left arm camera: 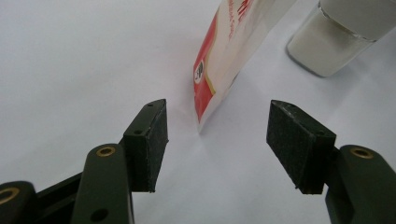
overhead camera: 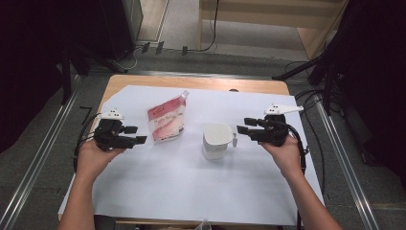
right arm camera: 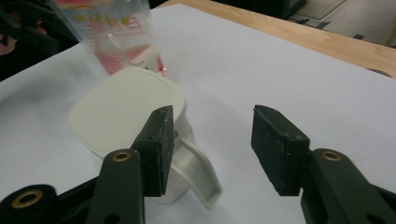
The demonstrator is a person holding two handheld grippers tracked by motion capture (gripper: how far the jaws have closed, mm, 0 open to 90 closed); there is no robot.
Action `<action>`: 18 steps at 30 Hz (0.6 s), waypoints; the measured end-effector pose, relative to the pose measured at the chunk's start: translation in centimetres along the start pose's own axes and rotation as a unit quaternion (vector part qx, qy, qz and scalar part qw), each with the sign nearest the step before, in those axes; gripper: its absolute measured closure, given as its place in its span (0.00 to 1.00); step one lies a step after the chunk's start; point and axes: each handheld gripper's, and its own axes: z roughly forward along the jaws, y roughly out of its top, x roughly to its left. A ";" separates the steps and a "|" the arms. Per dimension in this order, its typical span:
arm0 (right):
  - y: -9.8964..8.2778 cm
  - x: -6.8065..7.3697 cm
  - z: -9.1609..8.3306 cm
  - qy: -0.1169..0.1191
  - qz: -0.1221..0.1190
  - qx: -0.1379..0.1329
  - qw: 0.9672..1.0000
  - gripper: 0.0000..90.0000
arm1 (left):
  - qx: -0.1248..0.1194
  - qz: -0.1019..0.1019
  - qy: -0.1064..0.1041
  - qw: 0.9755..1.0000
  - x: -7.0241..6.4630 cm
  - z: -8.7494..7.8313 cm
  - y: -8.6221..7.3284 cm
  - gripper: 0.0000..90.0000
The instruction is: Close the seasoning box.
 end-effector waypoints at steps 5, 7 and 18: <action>-0.9 -0.9 -0.9 -0.024 -0.007 -0.012 1.000 0.49 | 0.000 0.001 0.003 1.000 0.0 0.0 0.0 0.44; -1.1 -1.1 -1.3 -0.027 -0.008 -0.015 0.999 0.48 | 0.000 0.001 0.003 1.000 0.0 0.1 0.0 0.44; -3.0 -2.6 -2.2 -0.060 0.007 -0.008 0.998 0.43 | 0.002 -0.002 0.005 1.000 0.0 -0.1 0.0 0.43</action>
